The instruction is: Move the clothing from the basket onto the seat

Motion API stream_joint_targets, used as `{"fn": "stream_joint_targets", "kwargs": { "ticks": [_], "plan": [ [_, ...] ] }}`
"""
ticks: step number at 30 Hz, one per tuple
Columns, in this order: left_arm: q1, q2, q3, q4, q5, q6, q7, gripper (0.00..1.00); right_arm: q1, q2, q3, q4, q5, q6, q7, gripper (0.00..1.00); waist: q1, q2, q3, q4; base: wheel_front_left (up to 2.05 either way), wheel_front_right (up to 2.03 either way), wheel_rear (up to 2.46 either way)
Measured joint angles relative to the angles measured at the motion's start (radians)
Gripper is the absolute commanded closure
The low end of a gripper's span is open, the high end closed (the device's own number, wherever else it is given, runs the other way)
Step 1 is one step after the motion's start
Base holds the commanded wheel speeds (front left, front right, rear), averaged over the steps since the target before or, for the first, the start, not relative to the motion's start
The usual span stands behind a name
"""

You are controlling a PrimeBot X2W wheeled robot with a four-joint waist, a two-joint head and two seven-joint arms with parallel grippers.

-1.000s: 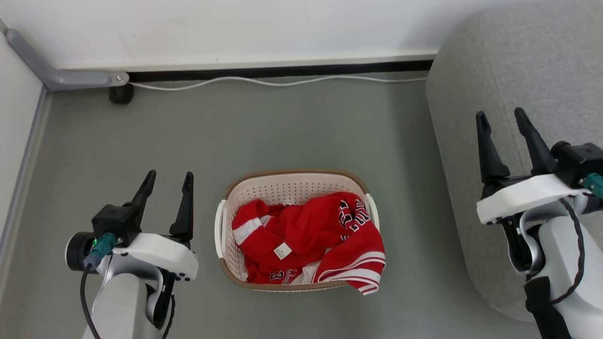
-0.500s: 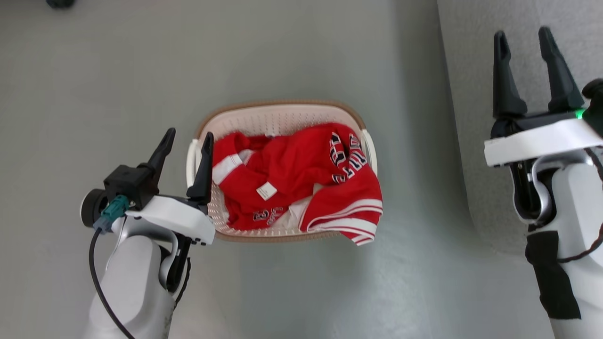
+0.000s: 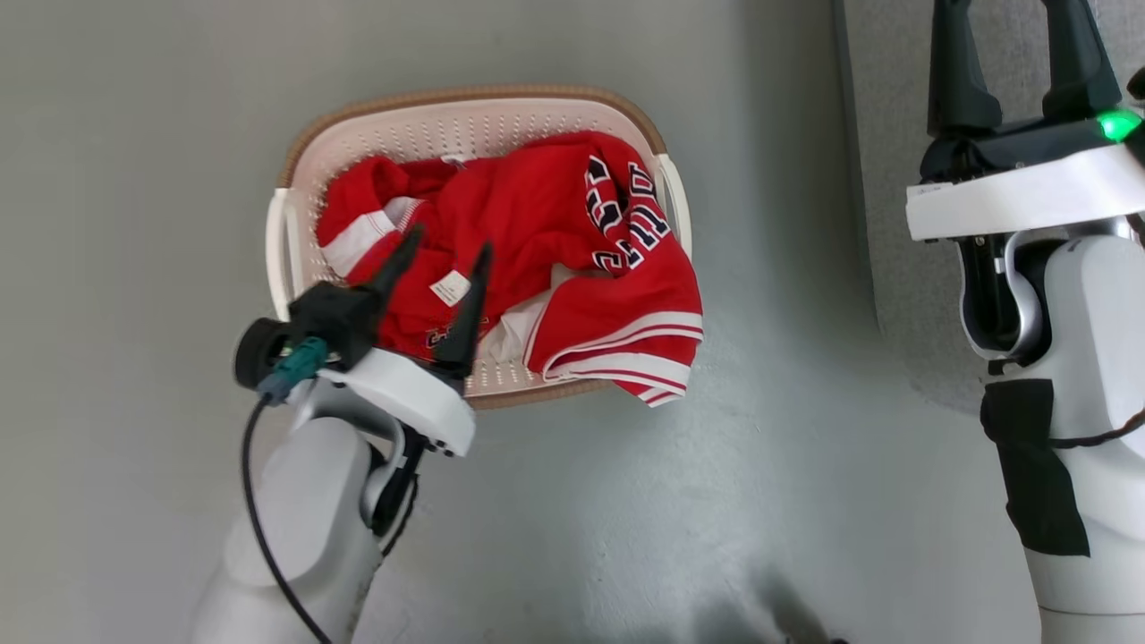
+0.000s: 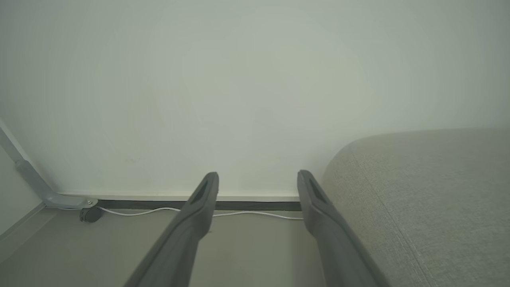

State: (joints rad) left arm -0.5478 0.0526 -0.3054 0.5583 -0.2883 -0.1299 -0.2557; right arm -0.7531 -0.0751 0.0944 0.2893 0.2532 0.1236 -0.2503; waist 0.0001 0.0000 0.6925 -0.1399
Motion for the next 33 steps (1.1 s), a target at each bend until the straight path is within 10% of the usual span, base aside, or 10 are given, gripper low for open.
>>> {"fn": "stream_joint_targets", "kwargs": {
  "ticks": [16,33],
  "plan": [
    [-0.235,0.119,-0.57,0.113,-0.453,0.0,0.0,0.0,-0.083,0.015,0.072,-0.045,0.053,0.0,-0.005,0.0,0.0,0.0,0.12,-0.106,0.0,0.0,0.0],
    [-0.434,0.235,-0.898,0.178,-0.672,0.0,0.0,0.0,-0.12,0.018,0.117,-0.088,0.151,0.0,-0.006,0.0,0.0,0.0,0.213,-0.198,0.0,0.0,0.0]
  ]
}}
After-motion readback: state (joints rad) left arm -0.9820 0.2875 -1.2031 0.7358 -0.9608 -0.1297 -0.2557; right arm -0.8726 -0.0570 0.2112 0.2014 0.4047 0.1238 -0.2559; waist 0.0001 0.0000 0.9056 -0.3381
